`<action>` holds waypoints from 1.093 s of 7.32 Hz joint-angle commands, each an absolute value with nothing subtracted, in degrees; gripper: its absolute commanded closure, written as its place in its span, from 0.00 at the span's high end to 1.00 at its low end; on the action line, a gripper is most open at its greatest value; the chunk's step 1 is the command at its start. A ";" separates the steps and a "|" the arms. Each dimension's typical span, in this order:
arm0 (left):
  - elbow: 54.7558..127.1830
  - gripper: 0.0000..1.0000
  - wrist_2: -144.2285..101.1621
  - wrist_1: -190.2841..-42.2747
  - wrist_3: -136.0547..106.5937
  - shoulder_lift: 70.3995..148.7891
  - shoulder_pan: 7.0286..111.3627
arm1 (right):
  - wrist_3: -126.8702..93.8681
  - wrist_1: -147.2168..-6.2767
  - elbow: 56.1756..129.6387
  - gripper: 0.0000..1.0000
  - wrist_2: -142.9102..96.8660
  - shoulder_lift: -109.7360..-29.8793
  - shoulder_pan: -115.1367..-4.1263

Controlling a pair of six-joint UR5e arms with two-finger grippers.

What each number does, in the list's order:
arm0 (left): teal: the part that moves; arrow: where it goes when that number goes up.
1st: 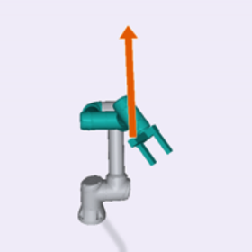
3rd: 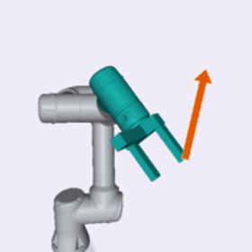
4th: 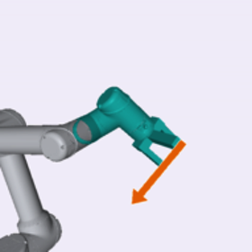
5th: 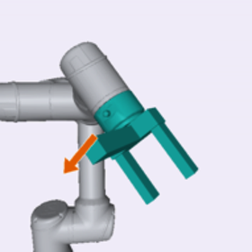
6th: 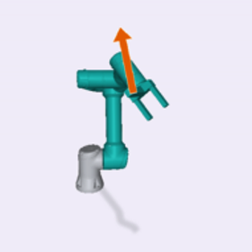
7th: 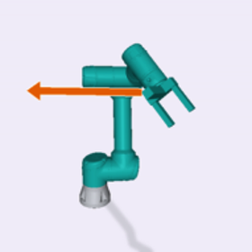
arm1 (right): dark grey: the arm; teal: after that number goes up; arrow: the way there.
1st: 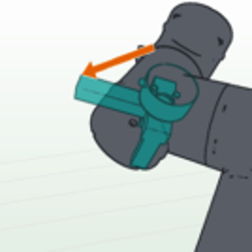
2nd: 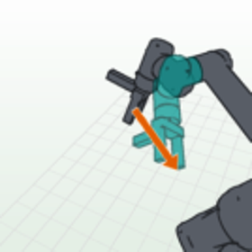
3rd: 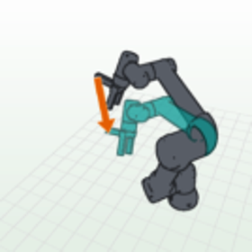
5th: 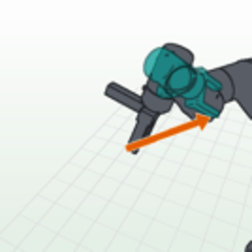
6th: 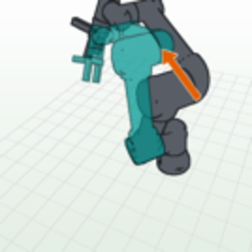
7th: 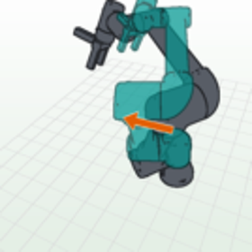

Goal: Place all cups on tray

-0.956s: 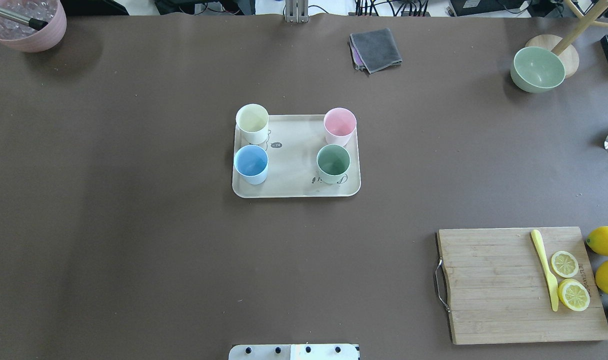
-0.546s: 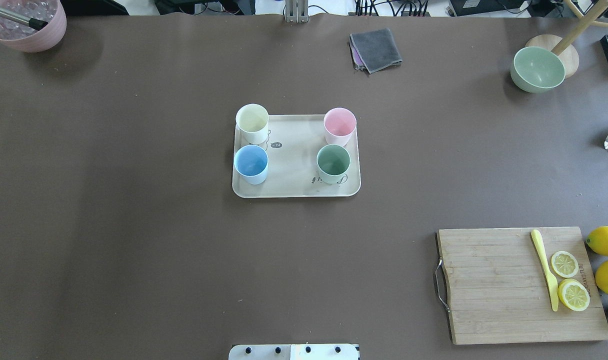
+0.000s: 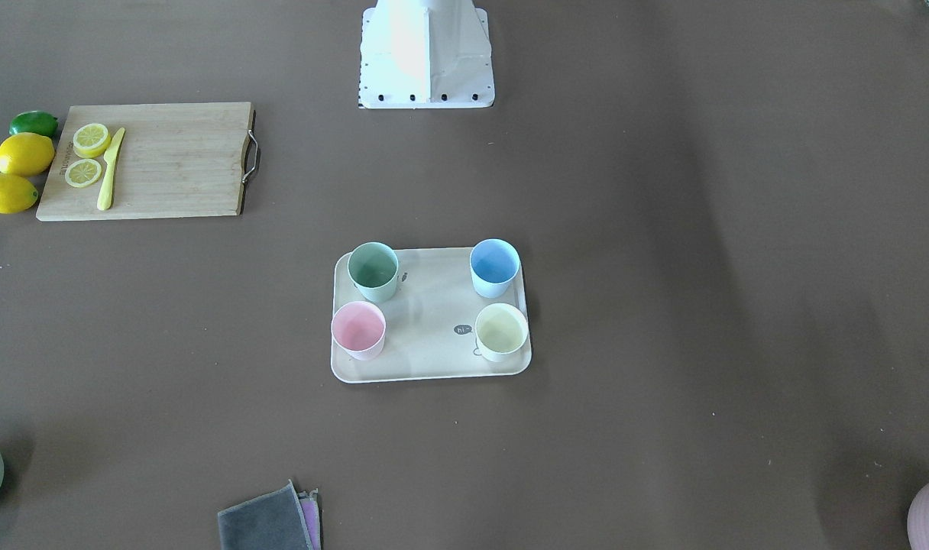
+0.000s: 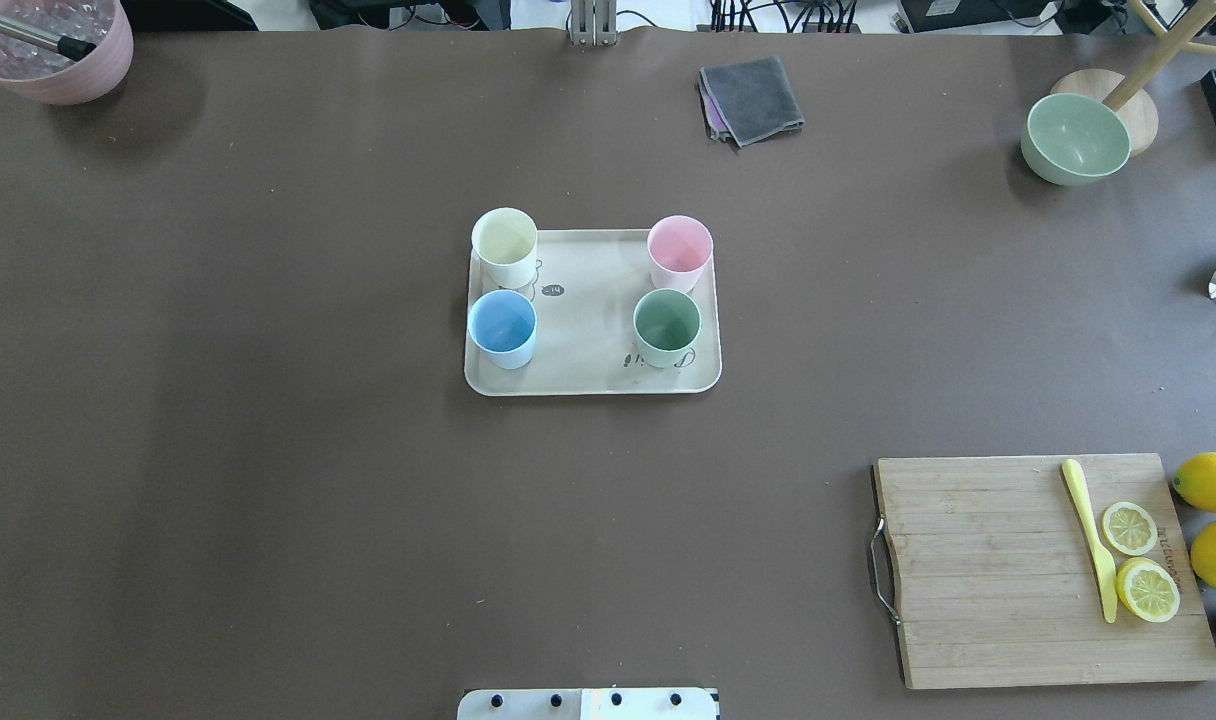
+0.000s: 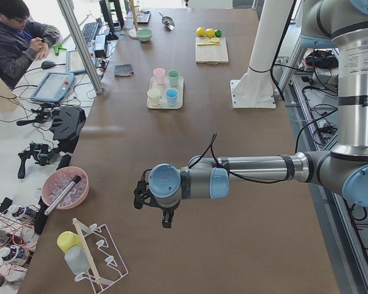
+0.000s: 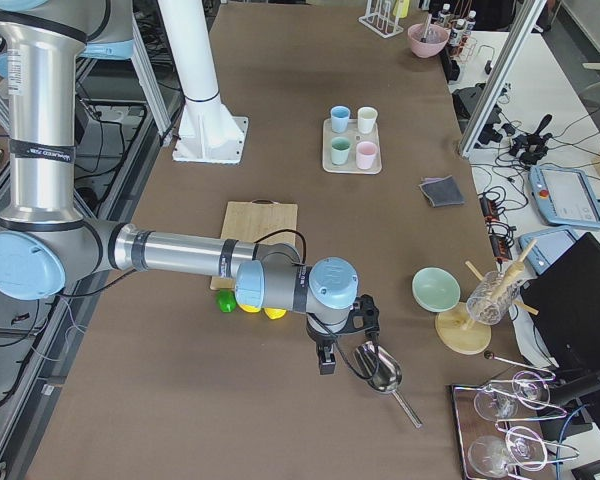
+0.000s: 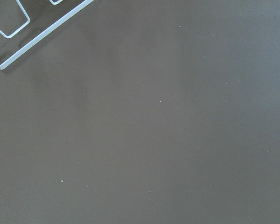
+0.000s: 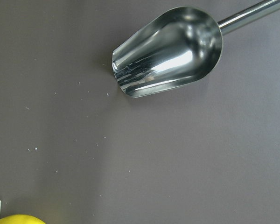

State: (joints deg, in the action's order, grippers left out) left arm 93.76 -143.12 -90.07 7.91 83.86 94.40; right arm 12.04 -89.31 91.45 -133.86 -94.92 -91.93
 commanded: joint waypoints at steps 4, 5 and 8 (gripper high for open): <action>94.31 0.98 -139.75 -90.09 8.00 84.73 94.39 | 11.95 -89.21 91.84 1.00 -134.47 -94.83 -91.85; 94.57 0.98 -139.83 -90.17 8.00 84.29 94.48 | 12.04 -89.30 91.85 1.00 -134.47 -94.83 -91.85; 94.92 0.98 -139.83 -90.18 8.00 83.94 94.48 | 12.04 -89.30 91.76 1.00 -134.38 -94.92 -91.76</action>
